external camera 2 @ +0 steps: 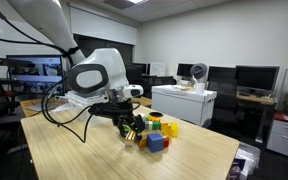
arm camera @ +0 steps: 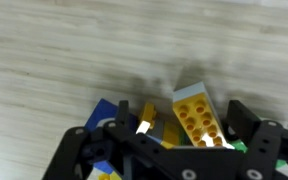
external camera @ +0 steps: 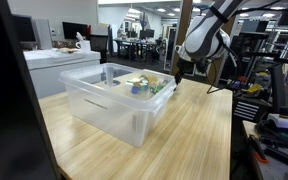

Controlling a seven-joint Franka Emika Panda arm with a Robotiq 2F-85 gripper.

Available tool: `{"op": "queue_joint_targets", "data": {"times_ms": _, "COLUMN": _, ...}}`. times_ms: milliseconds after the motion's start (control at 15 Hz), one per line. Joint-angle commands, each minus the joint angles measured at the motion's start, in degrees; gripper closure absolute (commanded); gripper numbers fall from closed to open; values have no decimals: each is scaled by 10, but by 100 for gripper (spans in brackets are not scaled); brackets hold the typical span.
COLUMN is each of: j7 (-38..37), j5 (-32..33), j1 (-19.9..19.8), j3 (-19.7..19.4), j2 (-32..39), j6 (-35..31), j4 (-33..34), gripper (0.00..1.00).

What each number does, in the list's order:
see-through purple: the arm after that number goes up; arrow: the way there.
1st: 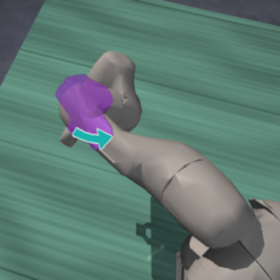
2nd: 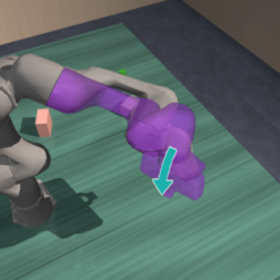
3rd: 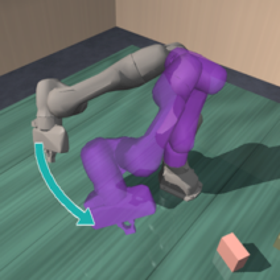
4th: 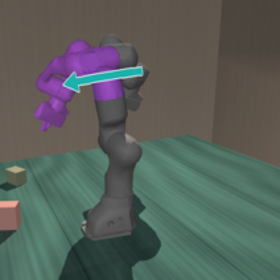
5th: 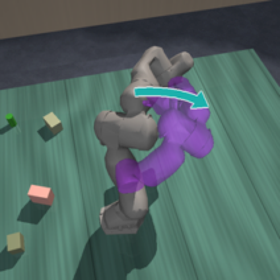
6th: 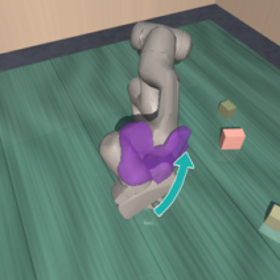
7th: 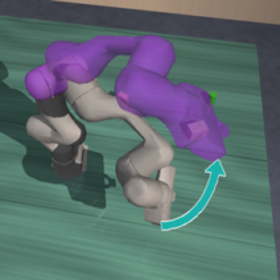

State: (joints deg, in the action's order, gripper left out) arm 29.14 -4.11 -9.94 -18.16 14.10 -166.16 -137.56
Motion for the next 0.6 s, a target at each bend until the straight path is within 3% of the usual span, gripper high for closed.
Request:
{"op": "queue_joint_targets", "data": {"times_ms": 0, "j7": -63, "j5": 82, "j1": -9, "j3": 12, "j2": 4, "j6": -11, "j4": -24, "gripper": 0}}
{"op": "queue_joint_targets", "data": {"times_ms": 533, "j7": -104, "j5": 155, "j1": -11, "j3": 26, "j2": 25, "j6": -17, "j4": -8, "gripper": 0}}
